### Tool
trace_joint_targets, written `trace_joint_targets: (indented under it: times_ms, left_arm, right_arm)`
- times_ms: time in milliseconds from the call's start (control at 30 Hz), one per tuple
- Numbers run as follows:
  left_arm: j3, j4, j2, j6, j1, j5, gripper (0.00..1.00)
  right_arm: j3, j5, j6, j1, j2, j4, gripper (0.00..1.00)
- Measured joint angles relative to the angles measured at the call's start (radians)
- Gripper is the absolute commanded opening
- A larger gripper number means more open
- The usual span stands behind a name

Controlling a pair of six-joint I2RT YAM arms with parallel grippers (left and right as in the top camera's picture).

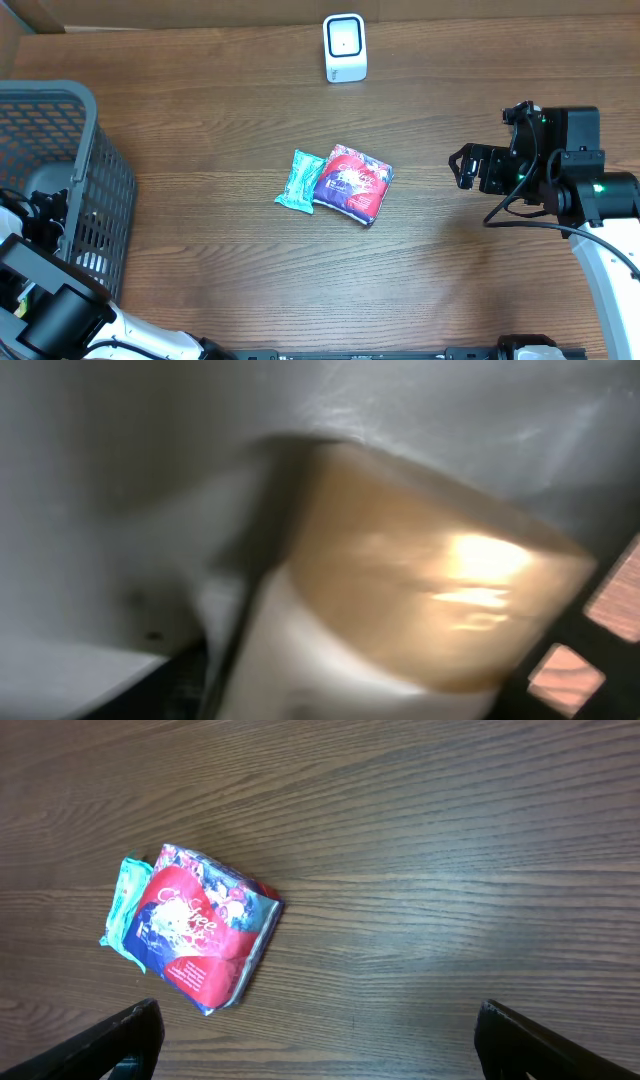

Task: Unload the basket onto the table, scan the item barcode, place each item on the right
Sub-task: 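Reach the left gripper into the basket and grasp the white tube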

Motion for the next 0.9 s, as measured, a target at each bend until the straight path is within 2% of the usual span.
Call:
trace_joint_targets:
  times_ms: [33,100,200,333,500,700,900]
  left_arm:
    - [0.000,0.005,0.001,0.002,0.000,-0.008,0.22]
    - [0.000,0.015,0.003,0.005,0.000,-0.017,0.04]
    - [0.011,0.032,0.002,0.010,0.000,-0.030,0.04]
    - [0.015,0.047,0.000,-0.043,0.000,-0.038,0.04]
    - [0.076,-0.026,0.022,-0.117,0.000,-0.055,0.04]
    - [0.344,-0.255,0.064,-0.236,-0.016,-0.062,0.04]
    - [0.712,-0.391,0.056,-0.286,-0.128,-0.052,0.04]
  right_arm:
    - [0.000,0.000,0.000,0.000,0.000,0.000,1.00]
    - [0.000,0.000,0.000,0.000,0.000,0.000,1.00]
    - [0.000,0.000,0.000,0.000,0.000,0.004,1.00]
    - [0.000,-0.004,0.000,0.000,0.000,0.039,1.00]
    - [0.000,-0.027,0.000,0.000,0.000,0.058,1.00]
    - [0.000,-0.033,0.000,0.000,0.000,0.062,1.00]
    - [0.000,-0.038,0.000,0.000,0.000,0.069,1.00]
